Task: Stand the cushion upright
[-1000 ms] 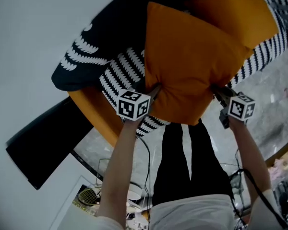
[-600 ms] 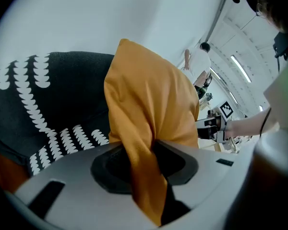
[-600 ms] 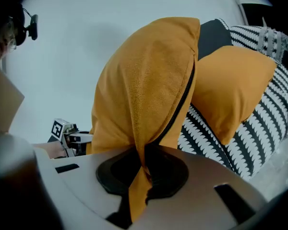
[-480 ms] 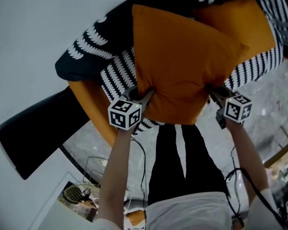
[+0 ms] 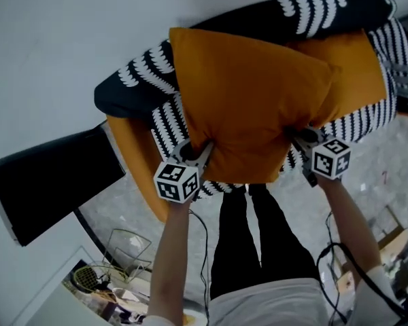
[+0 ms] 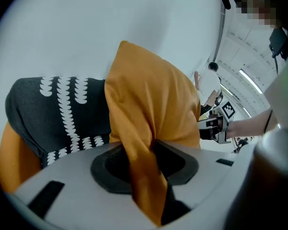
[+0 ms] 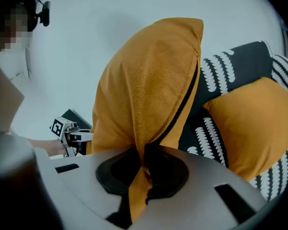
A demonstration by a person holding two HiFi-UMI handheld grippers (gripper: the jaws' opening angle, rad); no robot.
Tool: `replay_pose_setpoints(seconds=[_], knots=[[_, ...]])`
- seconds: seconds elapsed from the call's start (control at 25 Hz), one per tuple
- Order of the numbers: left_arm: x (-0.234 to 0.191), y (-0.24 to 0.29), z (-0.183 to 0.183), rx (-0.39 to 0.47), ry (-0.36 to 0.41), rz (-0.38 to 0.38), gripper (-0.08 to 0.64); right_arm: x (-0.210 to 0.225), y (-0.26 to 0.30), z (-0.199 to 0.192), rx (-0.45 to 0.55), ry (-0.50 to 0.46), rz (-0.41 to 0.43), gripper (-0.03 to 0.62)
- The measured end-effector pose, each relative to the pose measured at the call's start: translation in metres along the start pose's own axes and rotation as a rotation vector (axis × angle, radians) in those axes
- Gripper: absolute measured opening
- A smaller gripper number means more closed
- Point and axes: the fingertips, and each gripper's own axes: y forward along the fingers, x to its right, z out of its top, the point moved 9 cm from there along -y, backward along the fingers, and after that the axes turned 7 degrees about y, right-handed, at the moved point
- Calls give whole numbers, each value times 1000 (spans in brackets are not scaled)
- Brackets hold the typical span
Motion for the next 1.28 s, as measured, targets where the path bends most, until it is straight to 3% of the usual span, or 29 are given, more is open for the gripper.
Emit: replay_pose_setpoints(seconds=[0.32,0.48,0.64,1.0,1.28], knots=[[-16,-11,7,171,-73,74,147,-18,31,64,22,-177,55,49],[-25,-15,10,231,-85,92,147,-26,48,84,34,-223,64,49],[-40,-18,10,310,-92,157,150,-38,72,107,37,-318,87,49],[-72,-2,13,323,-118,211,153,-58,112,153,113,-473,98,49],[-110,29,18,263,-149,209,178,-42,146,161,96,-450,16,51]])
